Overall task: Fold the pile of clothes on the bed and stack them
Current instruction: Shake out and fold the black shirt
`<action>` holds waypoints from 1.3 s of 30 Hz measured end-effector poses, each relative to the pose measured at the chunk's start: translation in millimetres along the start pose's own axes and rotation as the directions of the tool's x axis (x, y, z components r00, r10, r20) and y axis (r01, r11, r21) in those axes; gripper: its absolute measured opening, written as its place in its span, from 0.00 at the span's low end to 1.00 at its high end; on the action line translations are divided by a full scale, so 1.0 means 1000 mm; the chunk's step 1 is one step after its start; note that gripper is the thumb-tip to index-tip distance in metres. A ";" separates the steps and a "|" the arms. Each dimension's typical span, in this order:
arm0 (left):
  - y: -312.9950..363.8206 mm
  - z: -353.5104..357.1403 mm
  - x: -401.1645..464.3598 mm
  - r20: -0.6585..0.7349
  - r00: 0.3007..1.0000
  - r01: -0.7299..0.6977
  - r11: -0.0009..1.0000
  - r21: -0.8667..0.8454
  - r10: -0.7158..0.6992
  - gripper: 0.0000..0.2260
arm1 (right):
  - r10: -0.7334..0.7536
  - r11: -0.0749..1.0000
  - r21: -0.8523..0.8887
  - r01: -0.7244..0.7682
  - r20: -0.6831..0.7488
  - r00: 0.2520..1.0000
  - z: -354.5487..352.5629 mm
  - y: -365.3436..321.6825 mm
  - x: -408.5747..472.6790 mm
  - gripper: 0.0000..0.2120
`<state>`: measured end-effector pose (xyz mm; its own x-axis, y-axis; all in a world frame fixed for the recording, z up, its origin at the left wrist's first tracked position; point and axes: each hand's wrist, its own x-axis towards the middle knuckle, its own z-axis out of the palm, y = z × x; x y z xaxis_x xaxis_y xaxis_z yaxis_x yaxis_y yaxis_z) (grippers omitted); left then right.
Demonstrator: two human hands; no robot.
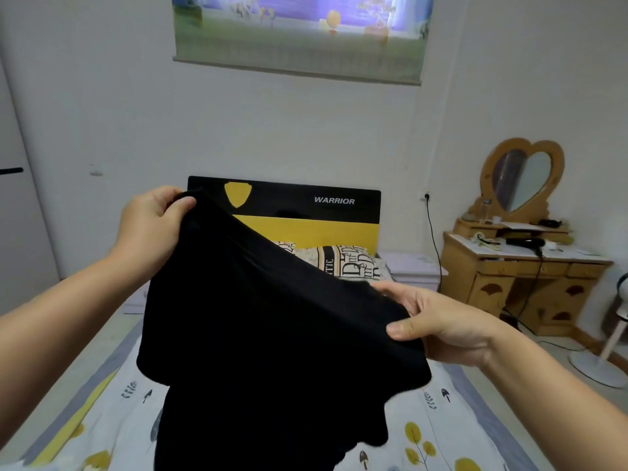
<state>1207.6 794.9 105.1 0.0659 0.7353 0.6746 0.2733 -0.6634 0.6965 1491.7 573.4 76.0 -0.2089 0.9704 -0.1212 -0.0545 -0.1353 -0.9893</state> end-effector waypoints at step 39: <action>-0.010 -0.076 -0.047 0.357 0.934 -0.031 0.990 0.135 -0.019 0.30 | -0.698 0.426 -0.849 -0.312 -0.528 0.484 -0.008 -0.014 -0.066 0.28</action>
<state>1129.0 755.8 85.0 0.3989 0.7489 0.5292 0.3983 -0.6613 0.6356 1513.8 513.2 96.7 0.4522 0.6700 0.5887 0.8712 -0.1906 -0.4524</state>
